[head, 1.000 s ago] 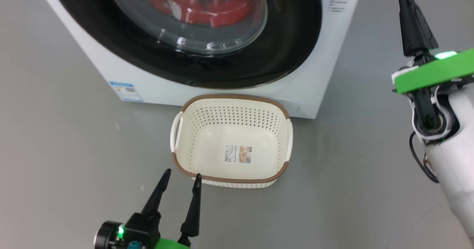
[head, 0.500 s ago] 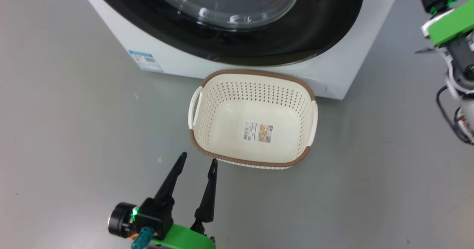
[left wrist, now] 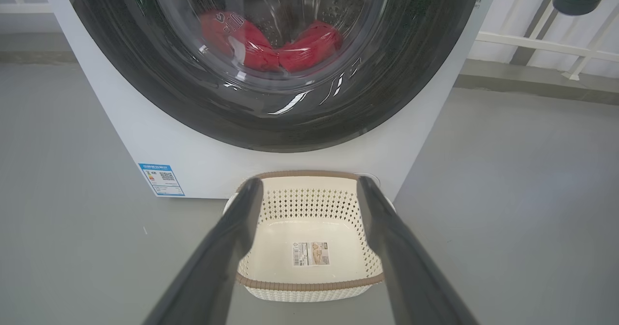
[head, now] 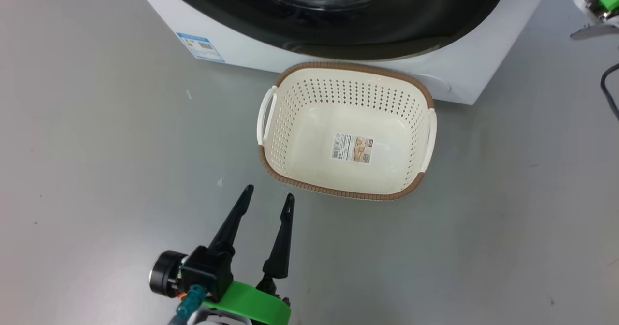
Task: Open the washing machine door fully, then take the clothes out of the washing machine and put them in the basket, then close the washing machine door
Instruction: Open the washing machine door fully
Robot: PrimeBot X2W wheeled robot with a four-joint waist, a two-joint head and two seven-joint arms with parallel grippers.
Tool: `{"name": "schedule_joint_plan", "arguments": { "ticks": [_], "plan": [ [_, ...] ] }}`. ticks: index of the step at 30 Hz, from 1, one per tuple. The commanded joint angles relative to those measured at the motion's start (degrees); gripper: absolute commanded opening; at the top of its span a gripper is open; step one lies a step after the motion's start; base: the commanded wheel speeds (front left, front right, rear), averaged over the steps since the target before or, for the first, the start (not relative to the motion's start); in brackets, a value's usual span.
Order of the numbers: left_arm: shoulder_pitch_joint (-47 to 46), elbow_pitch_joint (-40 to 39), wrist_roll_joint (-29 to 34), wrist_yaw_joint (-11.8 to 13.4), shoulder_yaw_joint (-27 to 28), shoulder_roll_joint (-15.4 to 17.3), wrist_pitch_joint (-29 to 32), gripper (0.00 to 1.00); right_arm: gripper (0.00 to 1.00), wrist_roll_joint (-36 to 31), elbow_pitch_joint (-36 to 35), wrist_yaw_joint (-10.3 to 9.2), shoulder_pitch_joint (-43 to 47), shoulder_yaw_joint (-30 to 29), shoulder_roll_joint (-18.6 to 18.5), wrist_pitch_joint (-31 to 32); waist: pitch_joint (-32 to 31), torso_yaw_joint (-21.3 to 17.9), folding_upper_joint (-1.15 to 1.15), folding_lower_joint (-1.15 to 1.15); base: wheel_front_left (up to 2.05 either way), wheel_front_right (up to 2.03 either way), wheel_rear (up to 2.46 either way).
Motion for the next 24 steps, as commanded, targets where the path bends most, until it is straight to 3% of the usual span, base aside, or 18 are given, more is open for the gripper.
{"name": "schedule_joint_plan", "arguments": {
  "ticks": [1, 12, 24],
  "plan": [
    [-1.25, -1.57, -0.54, 0.4, 1.31, 0.53, -0.69, 1.0, 0.0, 0.26, -0.73, 0.03, -1.39, 0.48, 0.01, 0.7, 0.69, 0.17, 0.0, 0.0, 0.0, 0.0, 0.0],
    [-2.72, -1.91, -1.63, 0.52, -0.8, 0.53, -0.69, 1.0, 0.0, 5.53, 3.19, 0.03, -5.16, -1.98, 1.05, 9.1, 2.68, 1.22, 0.0, 0.0, 0.0, 0.0, 0.0],
    [-3.53, -2.15, -2.83, 0.98, -2.49, 0.53, -0.69, 1.0, 0.0, 6.52, 7.57, 0.03, -8.64, -2.55, 2.2, 16.85, 4.0, 2.3, 0.0, 0.0, 0.0, 0.0, 0.0]
  ]
}}
